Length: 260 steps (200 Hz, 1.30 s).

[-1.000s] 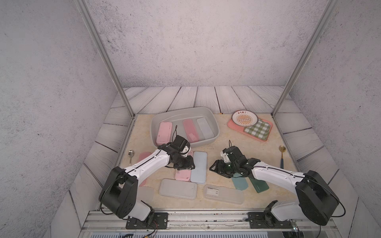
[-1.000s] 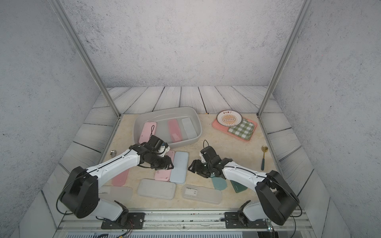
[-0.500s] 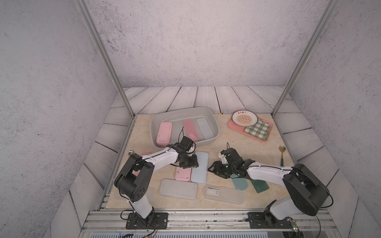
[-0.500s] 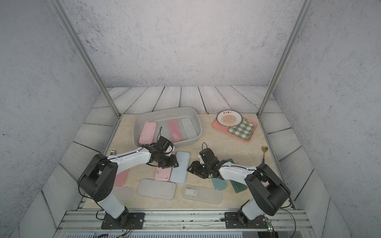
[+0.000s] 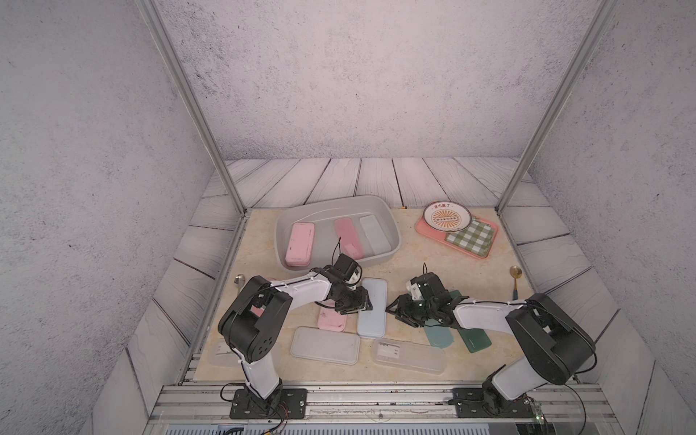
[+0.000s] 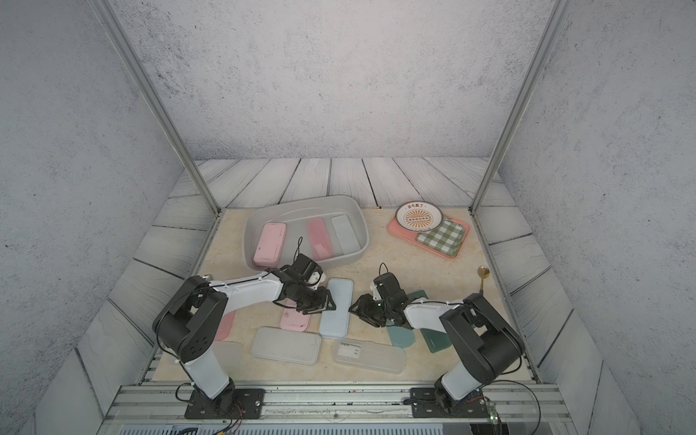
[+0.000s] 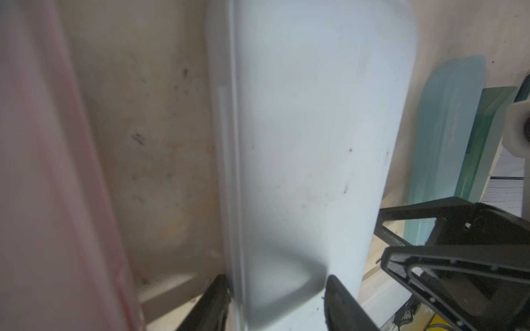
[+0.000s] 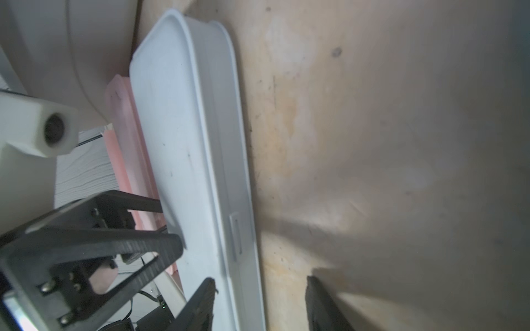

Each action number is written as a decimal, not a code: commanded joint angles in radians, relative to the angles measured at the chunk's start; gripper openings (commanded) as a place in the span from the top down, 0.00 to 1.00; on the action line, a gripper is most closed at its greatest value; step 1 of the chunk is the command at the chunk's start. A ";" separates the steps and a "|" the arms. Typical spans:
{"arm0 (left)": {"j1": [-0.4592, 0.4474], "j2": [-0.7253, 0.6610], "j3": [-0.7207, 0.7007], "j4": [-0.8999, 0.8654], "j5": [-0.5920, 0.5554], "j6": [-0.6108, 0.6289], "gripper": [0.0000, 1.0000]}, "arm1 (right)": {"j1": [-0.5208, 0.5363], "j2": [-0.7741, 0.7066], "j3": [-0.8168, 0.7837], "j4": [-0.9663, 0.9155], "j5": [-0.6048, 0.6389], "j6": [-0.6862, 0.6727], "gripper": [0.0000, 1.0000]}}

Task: Put the pencil case into the storage box
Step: Pick up the pencil case from the center of the board.

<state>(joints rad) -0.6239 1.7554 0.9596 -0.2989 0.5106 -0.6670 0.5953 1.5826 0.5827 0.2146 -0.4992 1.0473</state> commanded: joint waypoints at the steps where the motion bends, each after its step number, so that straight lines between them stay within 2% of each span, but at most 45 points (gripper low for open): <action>1: 0.010 0.010 -0.042 0.041 0.043 -0.027 0.48 | -0.001 0.077 0.000 0.057 -0.041 0.019 0.48; 27: 0.025 0.007 -0.077 0.110 0.079 -0.062 0.55 | -0.001 0.122 0.017 0.109 -0.071 0.019 0.49; 39: 0.026 0.000 -0.090 0.163 0.116 -0.084 0.58 | -0.001 0.139 0.020 0.149 -0.091 0.024 0.55; 68: 0.025 -0.026 -0.104 0.232 0.204 -0.154 0.59 | -0.002 0.155 0.032 0.228 -0.156 0.054 0.68; 99: 0.026 -0.101 -0.097 0.207 0.233 -0.144 0.58 | -0.001 0.087 0.031 0.240 -0.186 0.069 0.68; 157: 0.041 -0.242 -0.023 0.043 0.240 -0.108 0.57 | -0.002 -0.076 0.156 0.003 -0.197 0.011 0.68; 229: 0.074 -0.366 0.044 -0.047 0.191 -0.071 0.55 | 0.000 -0.176 0.219 -0.149 -0.210 -0.015 0.68; 260: 0.119 -0.380 0.096 -0.082 0.179 -0.040 0.55 | 0.000 -0.171 0.282 -0.209 -0.214 -0.040 0.68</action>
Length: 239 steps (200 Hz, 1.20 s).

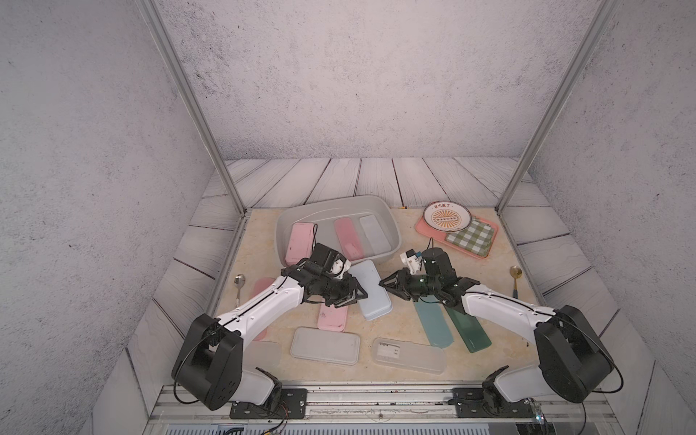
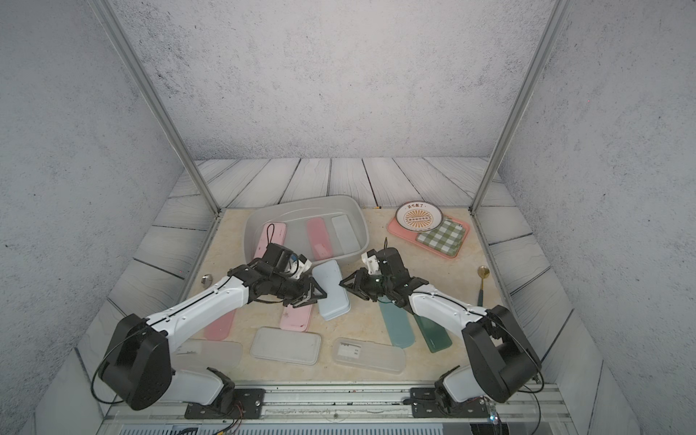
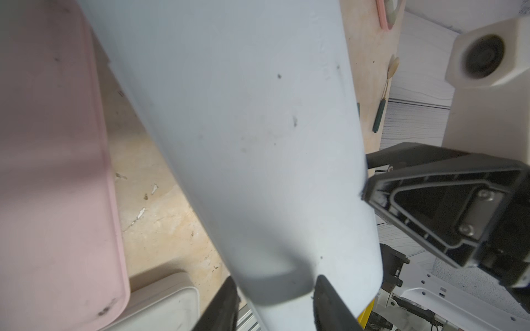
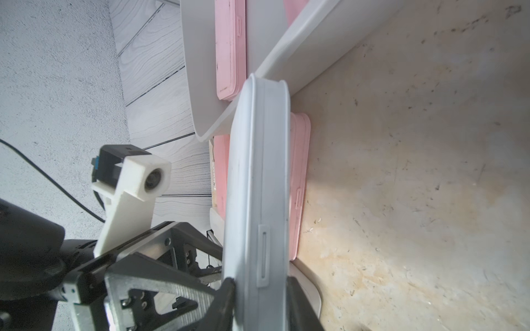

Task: Put the pencil case into the storage box
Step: Pick up the pencil case from the center of the board, then place the pencil case at the storage box.

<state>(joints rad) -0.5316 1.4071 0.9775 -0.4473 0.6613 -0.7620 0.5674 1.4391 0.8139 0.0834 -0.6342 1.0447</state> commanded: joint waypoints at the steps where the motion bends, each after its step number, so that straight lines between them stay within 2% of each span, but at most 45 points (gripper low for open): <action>1: 0.029 -0.032 0.079 0.065 0.028 0.057 0.55 | 0.028 -0.026 0.053 -0.077 -0.079 -0.038 0.68; 38: 0.070 -0.020 0.122 0.054 0.016 0.090 0.55 | 0.028 0.062 0.193 -0.123 -0.081 -0.077 0.68; 102: 0.194 0.056 0.214 0.063 -0.017 0.162 0.55 | 0.027 0.356 0.553 -0.259 -0.094 -0.185 0.68; 129: 0.254 0.111 0.239 0.095 -0.035 0.187 0.55 | 0.027 0.471 0.650 -0.236 -0.103 -0.177 0.67; 168: 0.290 0.226 0.312 0.098 -0.046 0.224 0.55 | 0.028 0.685 0.852 -0.188 -0.109 -0.132 0.67; 239: 0.388 0.401 0.444 0.117 -0.070 0.273 0.55 | 0.022 0.989 1.264 -0.315 -0.067 -0.141 0.67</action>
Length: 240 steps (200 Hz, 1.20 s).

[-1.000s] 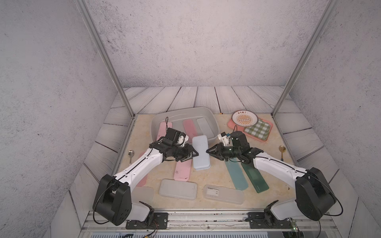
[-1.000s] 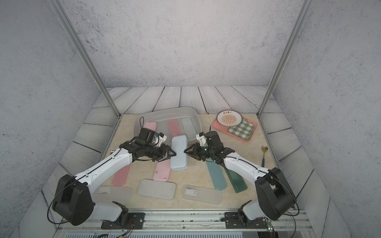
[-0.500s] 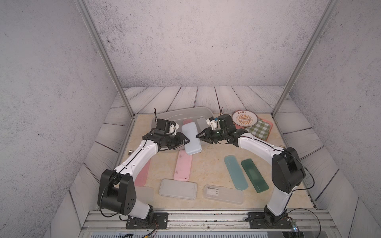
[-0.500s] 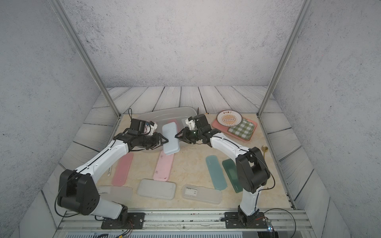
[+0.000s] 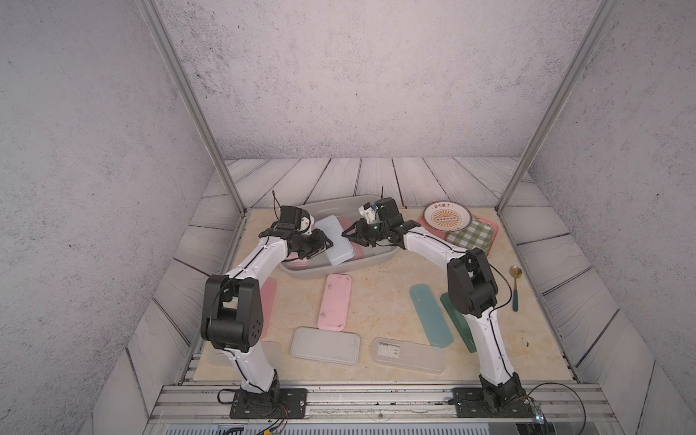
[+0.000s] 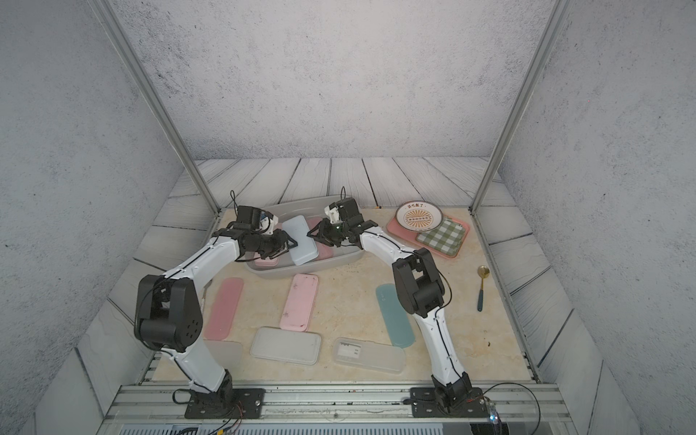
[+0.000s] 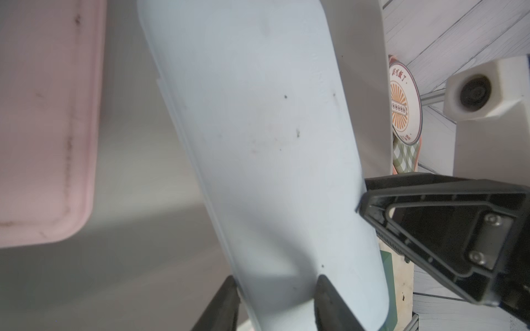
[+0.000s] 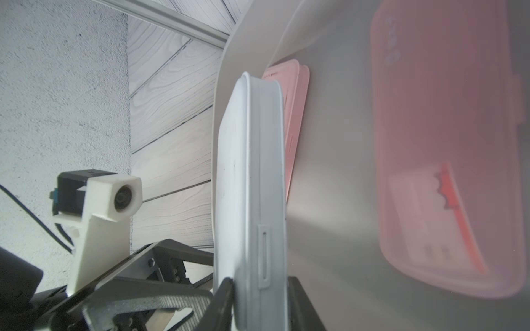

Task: Put the pencil case into the storage box
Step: Place the pencil case at the storage box, then adjust the storage box at the center of the board.

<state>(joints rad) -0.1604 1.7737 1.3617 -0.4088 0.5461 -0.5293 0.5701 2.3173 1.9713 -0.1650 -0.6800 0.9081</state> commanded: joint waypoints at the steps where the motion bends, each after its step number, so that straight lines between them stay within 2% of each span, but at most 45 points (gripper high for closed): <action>1: 0.017 0.036 0.062 0.079 0.045 0.041 0.55 | 0.019 0.115 0.113 -0.067 -0.021 -0.004 0.67; 27: 0.039 0.087 0.079 0.096 0.033 0.046 0.55 | 0.019 0.202 0.208 -0.084 -0.014 0.010 0.67; 63: 0.053 0.152 0.078 0.119 0.016 0.072 0.55 | 0.020 0.274 0.237 -0.042 -0.005 0.041 0.65; 109: 0.073 0.234 0.091 0.161 -0.022 0.092 0.55 | 0.026 0.371 0.339 -0.076 0.029 0.014 0.63; 131: 0.092 0.260 0.105 0.173 -0.026 0.092 0.55 | 0.023 0.381 0.381 -0.120 0.073 -0.027 0.61; 154: 0.109 0.222 0.097 0.190 -0.005 0.072 0.55 | 0.022 0.346 0.383 -0.190 0.126 -0.113 0.59; 170: 0.108 0.159 0.097 0.152 -0.006 0.124 0.54 | 0.022 0.275 0.346 -0.241 0.147 -0.180 0.56; 181: 0.107 0.113 0.096 0.106 -0.027 0.173 0.51 | 0.020 0.188 0.266 -0.238 0.175 -0.232 0.52; 200: 0.090 0.071 0.132 -0.047 -0.031 0.353 0.49 | 0.016 0.004 0.112 -0.223 0.262 -0.345 0.46; 210: 0.071 0.061 0.152 -0.142 -0.033 0.452 0.48 | 0.009 -0.100 0.023 -0.204 0.270 -0.417 0.44; 240: -0.045 0.043 0.162 -0.230 -0.246 0.623 0.47 | -0.022 -0.405 -0.249 -0.167 0.342 -0.568 0.40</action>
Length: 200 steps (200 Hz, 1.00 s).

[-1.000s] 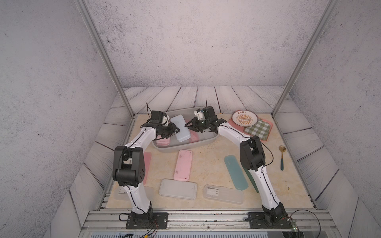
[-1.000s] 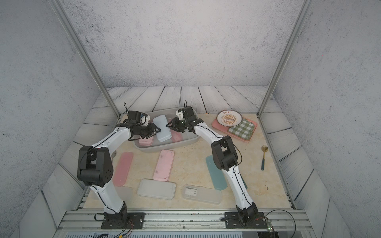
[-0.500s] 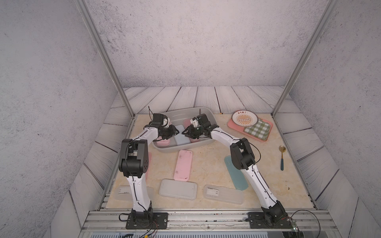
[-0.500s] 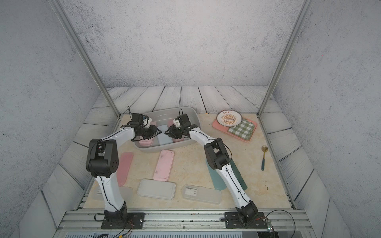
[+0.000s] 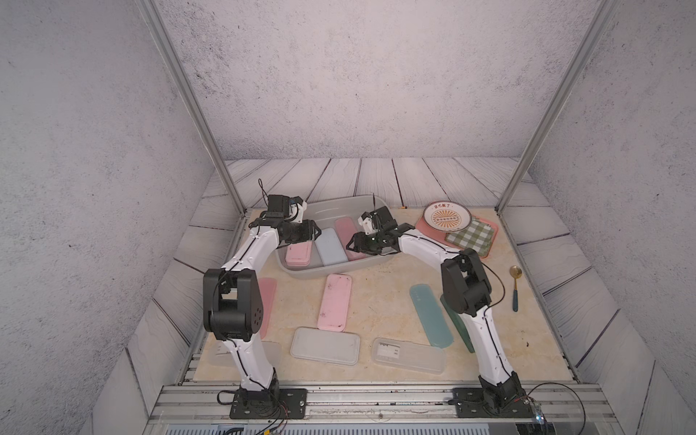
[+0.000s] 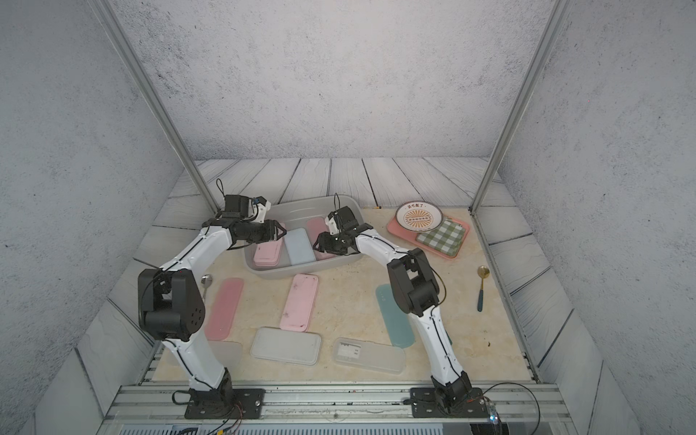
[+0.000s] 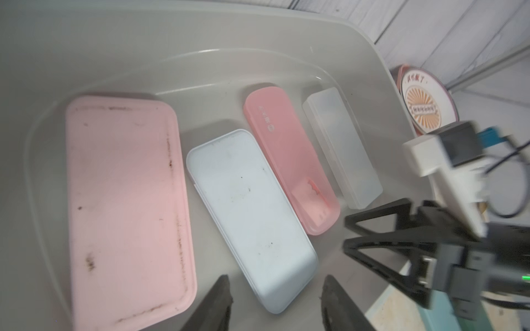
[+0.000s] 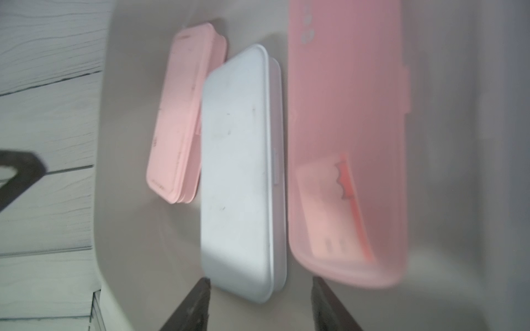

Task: Put the pencil case into the storage box
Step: Adjust the storage box at the center of the board.

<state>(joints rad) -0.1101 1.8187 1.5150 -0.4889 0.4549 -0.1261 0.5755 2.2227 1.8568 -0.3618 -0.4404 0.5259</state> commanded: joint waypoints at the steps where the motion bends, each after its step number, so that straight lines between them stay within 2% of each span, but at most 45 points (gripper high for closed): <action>1: -0.100 -0.002 0.008 -0.148 -0.160 0.223 0.47 | -0.027 -0.320 -0.142 0.029 0.108 -0.188 0.39; 32: -0.253 0.056 0.039 -0.110 -0.272 0.315 0.50 | -0.049 -0.566 -0.362 0.062 0.177 -0.343 0.38; 50: -0.299 0.111 0.080 -0.129 -0.311 0.335 0.52 | -0.053 -0.607 -0.374 -0.050 0.213 -0.476 0.36; 65: -0.303 0.153 0.118 -0.171 -0.289 0.335 0.54 | -0.059 -0.628 -0.375 -0.162 0.244 -0.566 0.35; 81: -0.303 0.197 0.136 -0.181 -0.272 0.346 0.56 | -0.060 -0.698 -0.477 -0.108 0.260 -0.612 0.34; 111: -0.310 0.261 0.159 -0.247 -0.192 0.382 0.61 | -0.060 -0.827 -0.653 -0.019 0.198 -0.645 0.34; 144: -0.315 0.222 0.101 -0.249 -0.129 0.395 0.61 | -0.054 -0.963 -0.873 0.068 0.084 -0.743 0.31; 155: -0.315 0.201 0.097 -0.253 -0.151 0.389 0.60 | -0.055 -1.003 -0.931 0.113 0.092 -0.723 0.31; 176: -0.312 0.092 0.112 -0.290 -0.209 0.335 0.48 | -0.054 -1.062 -1.011 0.195 0.143 -0.598 0.28; 184: -0.310 0.024 0.100 -0.316 -0.240 0.303 0.45 | -0.055 -1.084 -1.032 0.215 0.175 -0.483 0.26; 192: -0.306 -0.045 0.077 -0.364 -0.273 0.253 0.40 | -0.055 -1.097 -1.050 0.218 0.217 -0.298 0.22; 200: -0.287 -0.117 0.031 -0.415 -0.251 0.200 0.40 | -0.055 -1.099 -1.059 0.205 0.189 -0.127 0.22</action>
<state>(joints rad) -0.4145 1.9194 1.6051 -0.7395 0.2298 0.1936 0.5205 1.1679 0.8349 -0.2211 -0.2844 -0.0116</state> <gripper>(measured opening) 0.590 0.770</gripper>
